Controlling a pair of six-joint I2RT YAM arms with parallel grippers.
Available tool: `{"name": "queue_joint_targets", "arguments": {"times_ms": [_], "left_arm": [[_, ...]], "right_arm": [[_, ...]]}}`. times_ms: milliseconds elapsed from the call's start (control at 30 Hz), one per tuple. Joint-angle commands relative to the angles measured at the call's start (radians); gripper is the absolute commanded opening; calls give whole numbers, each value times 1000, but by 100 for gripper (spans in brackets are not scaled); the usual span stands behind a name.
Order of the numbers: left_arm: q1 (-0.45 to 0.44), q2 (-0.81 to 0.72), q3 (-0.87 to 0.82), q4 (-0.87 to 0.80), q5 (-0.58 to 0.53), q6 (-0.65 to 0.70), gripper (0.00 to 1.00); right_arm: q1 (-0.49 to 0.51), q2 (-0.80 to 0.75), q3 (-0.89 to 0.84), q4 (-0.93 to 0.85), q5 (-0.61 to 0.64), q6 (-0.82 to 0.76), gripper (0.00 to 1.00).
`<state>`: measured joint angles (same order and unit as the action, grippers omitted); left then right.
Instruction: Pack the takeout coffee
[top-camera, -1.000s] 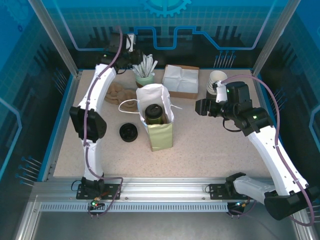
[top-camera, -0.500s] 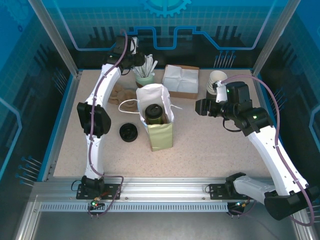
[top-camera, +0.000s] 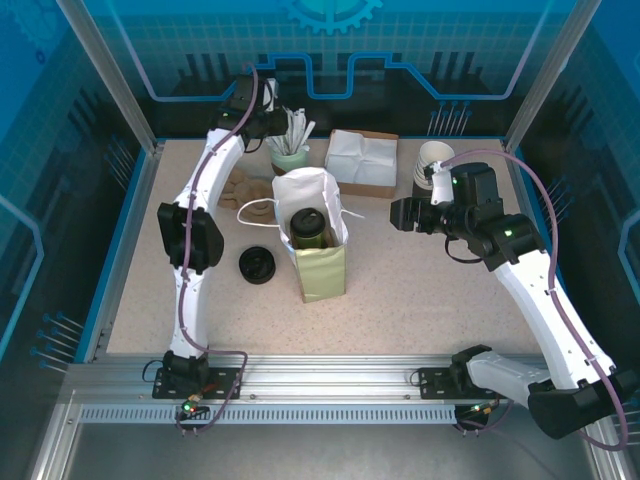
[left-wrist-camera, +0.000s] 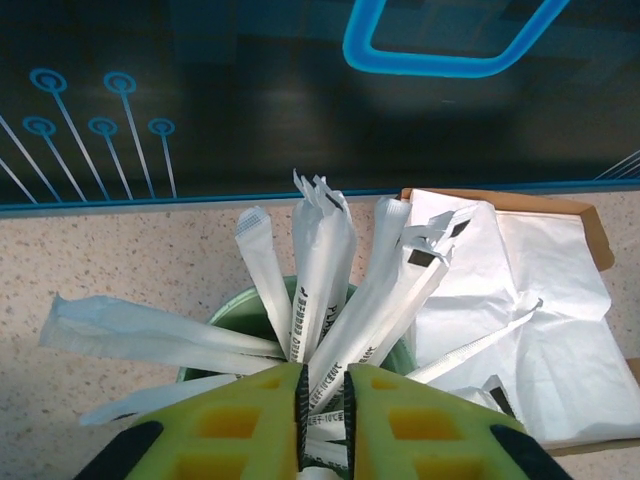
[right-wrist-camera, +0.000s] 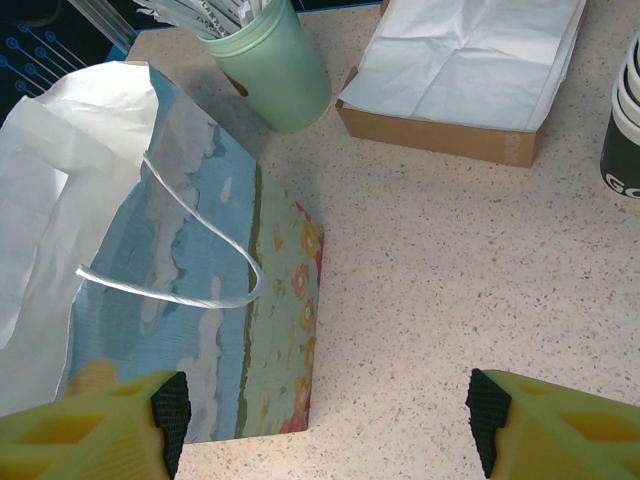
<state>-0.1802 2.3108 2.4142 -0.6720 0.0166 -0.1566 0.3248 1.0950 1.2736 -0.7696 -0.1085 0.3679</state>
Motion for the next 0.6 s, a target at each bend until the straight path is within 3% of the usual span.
{"name": "queue_joint_targets", "arguments": {"times_ms": [0, 267, 567], "left_arm": [[-8, 9, 36, 7, -12, -5, 13], [-10, -57, 42, 13, -13, -4, 0], [-18, -212, 40, 12, -8, 6, 0]], "right_arm": [[-16, 2, 9, 0, 4, -17, 76], [-20, 0, 16, -4, 5, -20, 76], [-21, -15, 10, -2, 4, -13, 76]]}}
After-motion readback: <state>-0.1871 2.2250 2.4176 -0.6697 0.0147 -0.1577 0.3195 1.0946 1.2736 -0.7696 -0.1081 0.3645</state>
